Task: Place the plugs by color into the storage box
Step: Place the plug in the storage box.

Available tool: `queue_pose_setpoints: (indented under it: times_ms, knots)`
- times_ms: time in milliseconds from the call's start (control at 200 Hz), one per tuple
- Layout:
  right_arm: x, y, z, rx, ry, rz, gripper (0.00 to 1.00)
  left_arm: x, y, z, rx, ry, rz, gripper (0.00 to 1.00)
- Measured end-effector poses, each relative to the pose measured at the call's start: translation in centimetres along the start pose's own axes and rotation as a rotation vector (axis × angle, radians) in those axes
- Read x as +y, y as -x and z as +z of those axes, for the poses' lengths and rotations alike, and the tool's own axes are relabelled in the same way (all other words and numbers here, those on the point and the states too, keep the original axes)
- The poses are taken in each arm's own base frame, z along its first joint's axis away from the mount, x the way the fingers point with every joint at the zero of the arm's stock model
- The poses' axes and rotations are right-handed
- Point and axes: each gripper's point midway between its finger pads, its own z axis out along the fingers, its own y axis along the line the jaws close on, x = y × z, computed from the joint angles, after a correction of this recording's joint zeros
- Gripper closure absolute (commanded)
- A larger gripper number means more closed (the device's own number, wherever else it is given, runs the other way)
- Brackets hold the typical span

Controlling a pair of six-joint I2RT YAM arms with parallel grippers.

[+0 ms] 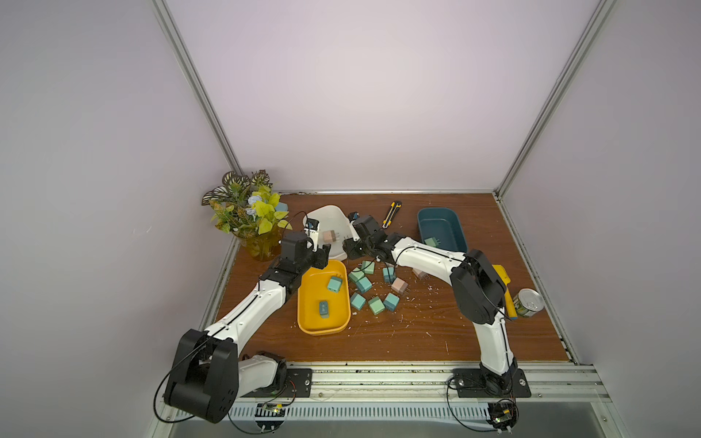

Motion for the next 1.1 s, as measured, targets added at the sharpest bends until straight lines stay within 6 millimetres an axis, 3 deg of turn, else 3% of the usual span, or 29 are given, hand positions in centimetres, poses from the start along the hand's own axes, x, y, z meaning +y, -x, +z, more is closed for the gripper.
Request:
queue_pose_setpoints:
  times_ms: [175, 365, 460, 590, 776, 1096]
  knots:
    - [1.4, 1.7, 2.1, -0.021, 0.041, -0.002, 0.53, 0.2, 1.3, 1.6, 0.009, 0.002, -0.002, 0.37]
    - [2.1, 3.4, 5.1, -0.018, 0.051, -0.022, 0.51, 0.6, 2.4, 1.7, -0.009, 0.018, 0.032, 0.36]
    - [2.1, 2.8, 6.7, 0.008, 0.051, -0.031, 0.51, 1.1, 2.1, 1.4, -0.007, 0.030, 0.042, 0.35]
    - [1.8, 0.2, 8.4, 0.074, 0.049, -0.037, 0.50, 0.6, 2.4, 0.4, -0.043, 0.010, 0.050, 0.35]
    - [1.6, -0.6, 8.8, 0.095, 0.050, -0.036, 0.33, -0.2, 2.7, 0.0, -0.073, -0.035, 0.045, 0.34]
    - [1.9, -0.5, 8.6, 0.097, 0.064, -0.030, 0.32, -0.3, 3.4, -0.7, -0.109, -0.039, 0.041, 0.34]
